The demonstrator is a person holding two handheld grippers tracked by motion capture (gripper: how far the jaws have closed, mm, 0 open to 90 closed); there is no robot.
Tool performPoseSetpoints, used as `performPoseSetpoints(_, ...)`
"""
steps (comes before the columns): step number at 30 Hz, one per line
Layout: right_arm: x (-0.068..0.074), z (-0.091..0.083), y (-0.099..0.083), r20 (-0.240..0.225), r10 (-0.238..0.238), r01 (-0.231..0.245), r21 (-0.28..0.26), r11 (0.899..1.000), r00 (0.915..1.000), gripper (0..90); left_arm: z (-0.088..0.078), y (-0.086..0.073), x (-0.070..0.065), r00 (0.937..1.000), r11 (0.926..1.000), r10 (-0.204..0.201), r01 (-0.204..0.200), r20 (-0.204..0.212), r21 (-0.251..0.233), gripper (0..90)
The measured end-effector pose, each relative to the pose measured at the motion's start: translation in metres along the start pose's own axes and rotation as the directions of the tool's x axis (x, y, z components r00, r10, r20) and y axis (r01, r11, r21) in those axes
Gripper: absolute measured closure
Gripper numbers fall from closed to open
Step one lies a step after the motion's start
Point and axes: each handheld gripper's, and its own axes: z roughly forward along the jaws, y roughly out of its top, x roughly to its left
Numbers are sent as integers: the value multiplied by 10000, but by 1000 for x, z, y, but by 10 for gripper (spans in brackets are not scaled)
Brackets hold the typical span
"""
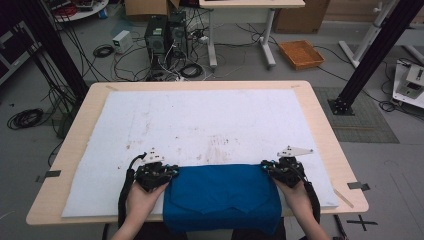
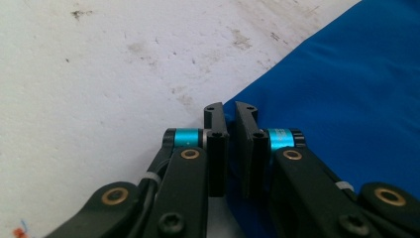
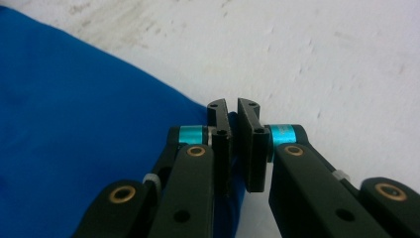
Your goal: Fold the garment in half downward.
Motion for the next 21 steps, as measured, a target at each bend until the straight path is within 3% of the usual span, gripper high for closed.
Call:
performPoseSetpoints(4,-6,2,10,31,-83,84,-325,9994,10000,854,2,12,10,9999,9998,-2,-1,-133,-179,849)
performPoseSetpoints(8,-15,13,29,156,-39,47,-550,9985,9999,854,5,34,25,9983,9989,342,-358,-473,-318,850)
performPoseSetpoints(14,-34,30,59,427,186,-155,-719,9973,9989,853,19,66,51,9952,9983,394,-431,-895,-401,850)
performPoseSetpoints(21,-54,53,82,824,242,-216,-324,9992,9963,853,45,86,70,9882,9976,679,-688,-1376,-18,850)
